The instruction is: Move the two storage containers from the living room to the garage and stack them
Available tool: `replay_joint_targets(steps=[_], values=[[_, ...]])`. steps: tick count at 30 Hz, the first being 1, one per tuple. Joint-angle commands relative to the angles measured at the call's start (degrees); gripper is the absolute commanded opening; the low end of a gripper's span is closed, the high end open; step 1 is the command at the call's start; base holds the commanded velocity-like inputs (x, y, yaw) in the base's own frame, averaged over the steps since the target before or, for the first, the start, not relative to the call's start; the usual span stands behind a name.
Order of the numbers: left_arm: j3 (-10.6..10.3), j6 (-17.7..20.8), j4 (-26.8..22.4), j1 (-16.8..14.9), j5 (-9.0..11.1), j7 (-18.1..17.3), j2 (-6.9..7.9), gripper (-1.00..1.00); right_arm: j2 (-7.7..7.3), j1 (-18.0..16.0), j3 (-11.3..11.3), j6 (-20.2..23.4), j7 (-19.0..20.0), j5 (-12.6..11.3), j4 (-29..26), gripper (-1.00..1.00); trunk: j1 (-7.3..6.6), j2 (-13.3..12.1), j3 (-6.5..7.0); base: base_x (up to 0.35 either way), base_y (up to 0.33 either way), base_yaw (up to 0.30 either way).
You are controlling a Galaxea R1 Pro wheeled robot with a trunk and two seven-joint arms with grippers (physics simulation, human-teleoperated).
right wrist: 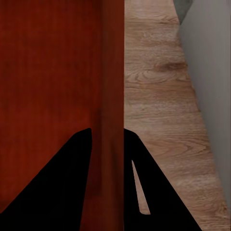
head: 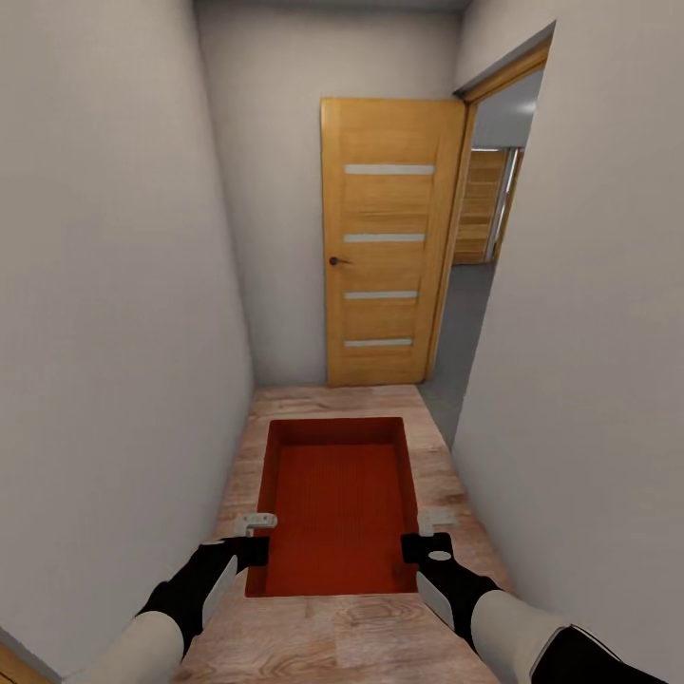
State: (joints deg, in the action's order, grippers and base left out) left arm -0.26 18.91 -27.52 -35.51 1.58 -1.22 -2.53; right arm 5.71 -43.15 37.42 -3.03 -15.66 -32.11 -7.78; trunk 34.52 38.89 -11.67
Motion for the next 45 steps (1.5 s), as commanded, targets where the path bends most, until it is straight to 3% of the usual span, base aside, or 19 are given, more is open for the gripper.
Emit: replay_joint_targets(steps=[1, 45], values=[[0.4, 0.3, 0.0, 0.0, 0.4, 0.2, 0.07, -1.0, -0.79, -0.1, -2.8, -2.5, -1.9, 0.4, 0.0, -1.0, 0.05, 0.1, -0.08, 0.322, 0.081, 0.0], [0.4, 0.0, 0.0, 0.0, 0.4, 0.2, 0.07, -1.0, -0.78, -0.1, -2.8, -2.6, -1.9, 0.5, 0.0, -1.0, 0.05, 0.1, -0.08, 0.322, 0.007, 0.0]])
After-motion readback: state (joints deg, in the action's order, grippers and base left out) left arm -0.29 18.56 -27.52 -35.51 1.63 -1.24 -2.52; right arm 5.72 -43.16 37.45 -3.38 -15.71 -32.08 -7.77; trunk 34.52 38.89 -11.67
